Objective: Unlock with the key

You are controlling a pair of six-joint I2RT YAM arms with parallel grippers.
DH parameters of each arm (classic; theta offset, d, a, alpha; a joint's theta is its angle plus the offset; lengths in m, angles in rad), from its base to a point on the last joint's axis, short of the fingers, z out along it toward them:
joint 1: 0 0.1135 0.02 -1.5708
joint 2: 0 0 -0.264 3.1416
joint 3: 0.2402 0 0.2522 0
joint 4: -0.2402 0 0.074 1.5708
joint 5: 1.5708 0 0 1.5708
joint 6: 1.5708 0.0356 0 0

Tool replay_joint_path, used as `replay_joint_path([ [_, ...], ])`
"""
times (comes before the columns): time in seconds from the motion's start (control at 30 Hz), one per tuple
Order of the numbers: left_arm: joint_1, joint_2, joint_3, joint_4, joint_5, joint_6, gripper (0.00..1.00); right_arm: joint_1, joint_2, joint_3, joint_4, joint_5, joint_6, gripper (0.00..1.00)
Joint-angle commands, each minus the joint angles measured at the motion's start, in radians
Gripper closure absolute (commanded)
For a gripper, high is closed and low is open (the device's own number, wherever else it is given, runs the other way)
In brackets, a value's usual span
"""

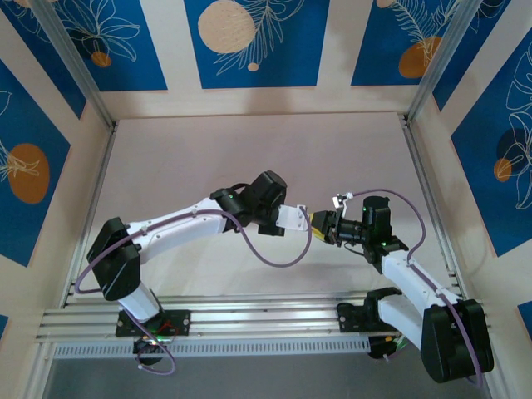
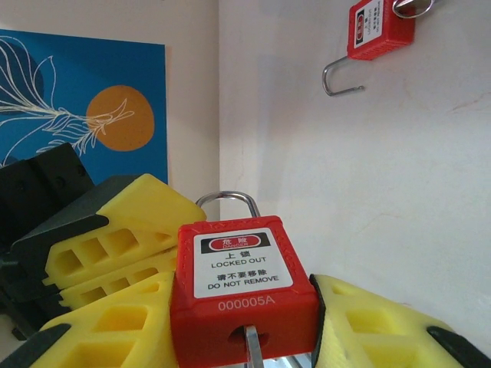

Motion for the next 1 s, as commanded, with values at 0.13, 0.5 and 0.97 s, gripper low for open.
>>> replay_joint_path([
  [0.13, 0.003, -0.025, -0.026, 0.010, -0.099, 0.026, 0.95, -0.003, -0.034, 0.023, 0.000, -0.044, -0.018, 0.72],
  [0.5, 0.020, -0.057, -0.055, 0.016, -0.132, 0.027, 0.93, -0.014, -0.062, 0.022, -0.035, -0.050, -0.028, 0.73],
  [0.97, 0.012, -0.173, -0.179, 0.210, -0.171, 0.027, 0.28, -0.020, -0.074, 0.025, -0.042, -0.049, -0.030, 0.73],
])
